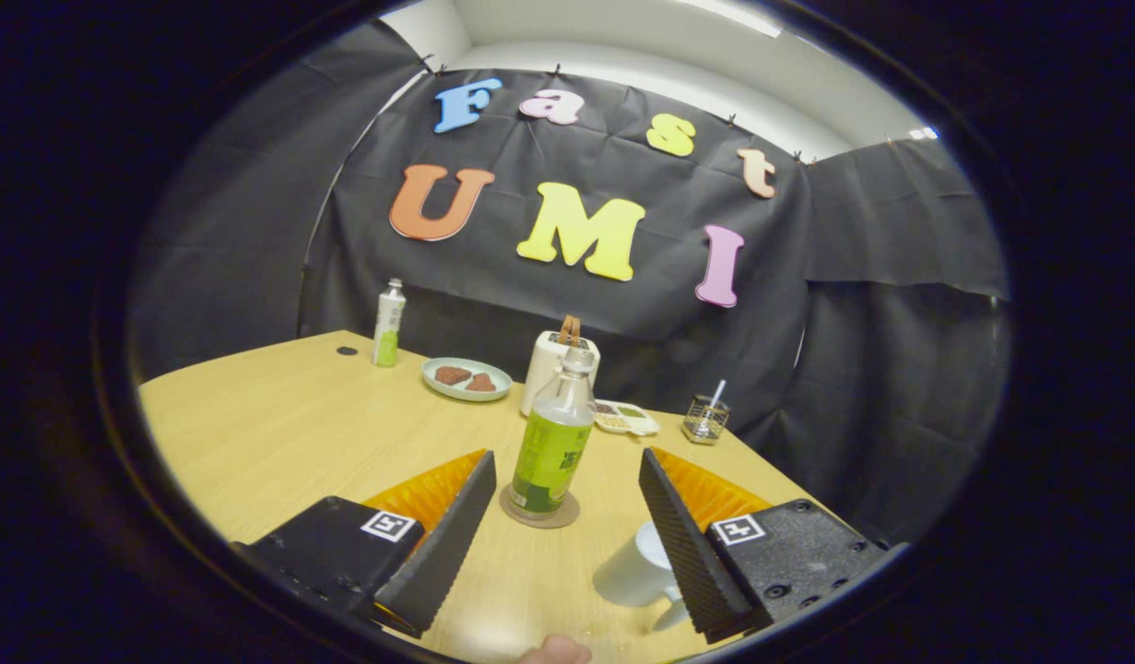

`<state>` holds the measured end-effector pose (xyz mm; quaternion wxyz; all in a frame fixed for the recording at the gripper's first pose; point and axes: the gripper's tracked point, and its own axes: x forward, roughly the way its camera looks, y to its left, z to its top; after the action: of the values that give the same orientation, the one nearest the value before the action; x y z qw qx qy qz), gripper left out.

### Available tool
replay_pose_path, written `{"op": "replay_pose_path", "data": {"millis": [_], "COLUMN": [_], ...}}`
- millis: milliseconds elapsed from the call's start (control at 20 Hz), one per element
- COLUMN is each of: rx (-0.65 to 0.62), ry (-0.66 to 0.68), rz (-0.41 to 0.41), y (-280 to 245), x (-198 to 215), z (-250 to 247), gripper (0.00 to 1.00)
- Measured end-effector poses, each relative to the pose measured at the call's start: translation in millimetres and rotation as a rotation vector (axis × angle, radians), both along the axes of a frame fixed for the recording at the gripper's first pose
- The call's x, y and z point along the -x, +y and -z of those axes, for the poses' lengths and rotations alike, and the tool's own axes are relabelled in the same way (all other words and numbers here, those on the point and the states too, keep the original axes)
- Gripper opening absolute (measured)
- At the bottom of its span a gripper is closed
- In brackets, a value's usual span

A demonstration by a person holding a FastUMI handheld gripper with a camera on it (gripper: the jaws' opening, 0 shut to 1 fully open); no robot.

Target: Take the bottle from table, then pour the juice into the cup, finally place the bottle on the coaster

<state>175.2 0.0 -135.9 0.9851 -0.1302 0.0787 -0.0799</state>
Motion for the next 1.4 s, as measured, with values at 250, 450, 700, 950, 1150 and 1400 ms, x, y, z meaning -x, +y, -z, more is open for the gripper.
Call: {"op": "replay_pose_path", "data": {"millis": [250, 450, 700, 950, 1150, 1400], "rx": [-0.057, -0.141, -0.126, -0.145, -0.127, -0.167], "ry": [-0.033, 0.055, 0.052, -0.033, -0.055, -0.09], "rz": [-0.074, -0.125, -0.099, -0.071, -0.001, -0.003], "y": [12.6, 24.3, 15.0, 8.9, -7.3, -9.9], "x": [45.9, 74.2, 106.1, 146.7, 171.2, 189.0], "z": [0.4, 15.2, 5.6, -21.0, -28.2, -36.0], "gripper": [1.0, 1.0, 1.0, 1.0, 1.0, 1.0]}}
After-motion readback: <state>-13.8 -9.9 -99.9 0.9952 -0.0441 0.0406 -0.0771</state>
